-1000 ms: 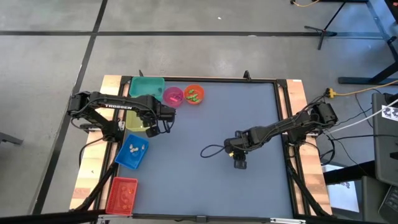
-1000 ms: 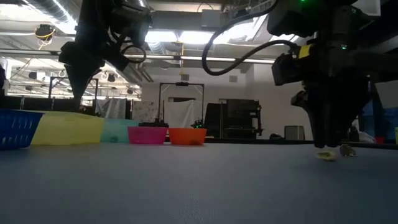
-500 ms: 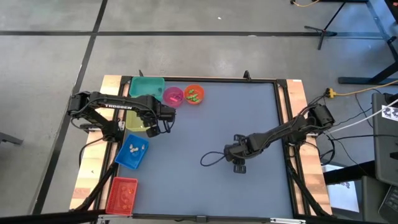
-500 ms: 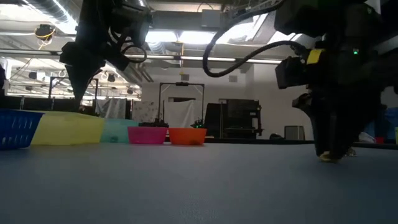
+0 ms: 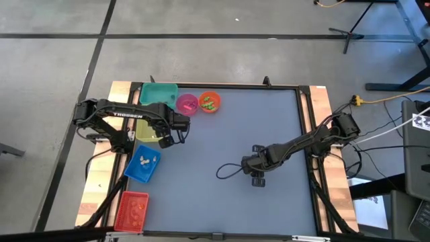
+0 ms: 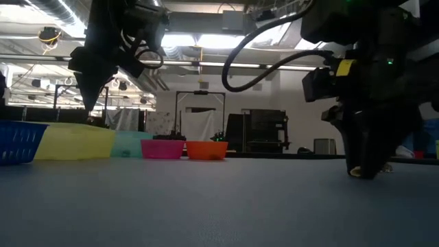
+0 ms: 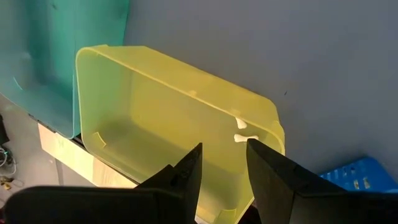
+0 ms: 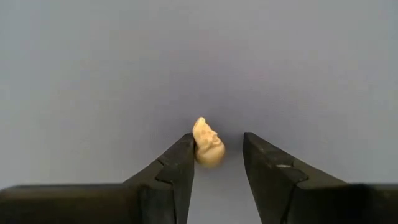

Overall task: Sort Halloween decoration
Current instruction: Put the yellow skull toy into the blue bin

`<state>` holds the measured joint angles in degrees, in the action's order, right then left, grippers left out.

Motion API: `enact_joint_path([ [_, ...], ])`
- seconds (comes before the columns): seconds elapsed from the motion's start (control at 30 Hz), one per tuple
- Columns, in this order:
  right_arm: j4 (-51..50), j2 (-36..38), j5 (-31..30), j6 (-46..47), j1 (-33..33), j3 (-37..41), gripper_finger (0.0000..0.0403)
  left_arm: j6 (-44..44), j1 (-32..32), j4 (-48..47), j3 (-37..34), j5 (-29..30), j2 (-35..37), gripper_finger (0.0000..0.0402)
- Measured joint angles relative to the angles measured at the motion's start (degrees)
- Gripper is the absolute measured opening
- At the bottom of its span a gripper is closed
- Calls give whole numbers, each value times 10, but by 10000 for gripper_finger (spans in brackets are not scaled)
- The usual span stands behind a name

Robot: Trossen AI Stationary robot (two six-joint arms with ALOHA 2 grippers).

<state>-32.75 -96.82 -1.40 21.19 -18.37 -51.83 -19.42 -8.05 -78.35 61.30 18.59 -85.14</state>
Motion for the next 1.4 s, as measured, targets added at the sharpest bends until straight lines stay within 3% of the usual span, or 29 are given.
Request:
enact_joint_path([
  [0.33, 2, 0, 5, 0, 0, 0, 62, 0, 0, 2, 0, 0, 0, 108],
  [0.87, 4, 0, 4, -43, 0, -29, 66, 0, 1, 127, 0, -2, 0, 108],
  [1.17, 12, 0, -58, -132, 12, -90, 66, 9, 37, 255, 0, -63, 0, 108],
  [1.4, 12, 1, -61, -188, 36, -141, 66, -57, 86, 351, 0, -132, 0, 108],
])
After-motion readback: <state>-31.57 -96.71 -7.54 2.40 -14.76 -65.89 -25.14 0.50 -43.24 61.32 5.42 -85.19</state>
